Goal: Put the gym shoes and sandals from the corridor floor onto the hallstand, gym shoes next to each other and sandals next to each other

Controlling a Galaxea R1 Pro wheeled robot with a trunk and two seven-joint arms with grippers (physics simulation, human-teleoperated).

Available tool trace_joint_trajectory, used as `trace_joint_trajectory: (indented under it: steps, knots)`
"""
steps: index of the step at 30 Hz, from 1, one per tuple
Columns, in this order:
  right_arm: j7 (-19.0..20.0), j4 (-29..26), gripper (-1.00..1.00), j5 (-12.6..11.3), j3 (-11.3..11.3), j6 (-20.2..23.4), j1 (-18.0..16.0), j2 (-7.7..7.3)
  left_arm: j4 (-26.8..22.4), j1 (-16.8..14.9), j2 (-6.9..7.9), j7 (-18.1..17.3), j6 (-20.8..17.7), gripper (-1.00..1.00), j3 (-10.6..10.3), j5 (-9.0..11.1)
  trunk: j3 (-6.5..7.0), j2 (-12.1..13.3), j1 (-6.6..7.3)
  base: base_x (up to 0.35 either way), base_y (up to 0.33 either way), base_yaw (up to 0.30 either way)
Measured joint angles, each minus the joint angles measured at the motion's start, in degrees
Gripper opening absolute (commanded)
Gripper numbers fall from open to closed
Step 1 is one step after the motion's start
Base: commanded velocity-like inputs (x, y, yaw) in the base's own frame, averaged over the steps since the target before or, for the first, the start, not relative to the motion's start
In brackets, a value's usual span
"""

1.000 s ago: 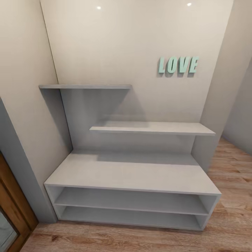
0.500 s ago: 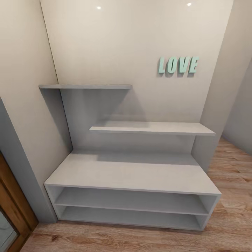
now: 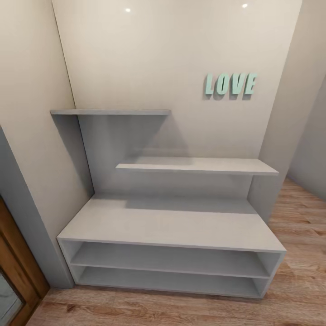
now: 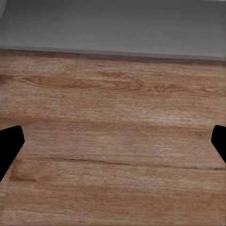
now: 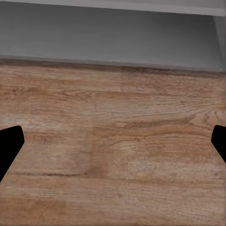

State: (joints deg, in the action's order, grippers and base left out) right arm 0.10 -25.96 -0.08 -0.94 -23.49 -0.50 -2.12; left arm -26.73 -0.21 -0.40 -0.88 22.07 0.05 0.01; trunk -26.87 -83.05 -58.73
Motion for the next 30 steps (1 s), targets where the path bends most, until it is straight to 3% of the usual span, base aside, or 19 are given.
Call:
trace_joint_trajectory:
  steps: [5,13,20,30]
  knots:
    - [0.0,0.1,1.0,-0.1,-0.1,-0.3,0.0,0.0,0.8,0.1,2.08,0.1,0.1,1.0,0.5,0.2,0.0,0.0,0.0,0.0,0.0,-0.185]
    - [-0.2,0.2,1.0,-0.1,-0.2,-0.3,0.0,0.01,1.3,0.1,3.28,0.0,0.2,1.0,0.8,0.2,0.0,0.0,0.0,0.0,0.0,-0.275]
    - [-0.3,0.2,1.0,-0.1,-0.3,-0.3,-0.1,0.0,1.4,0.2,3.4,0.0,0.2,1.0,0.8,0.1,0.0,0.0,-0.02,-0.126,-0.074,-0.298]
    - [-0.3,0.2,1.0,-0.1,-0.3,-0.3,-0.2,0.0,1.4,0.2,3.55,0.1,0.2,1.0,0.8,0.1,0.0,0.0,-0.03,-0.287,-0.08,-0.3]
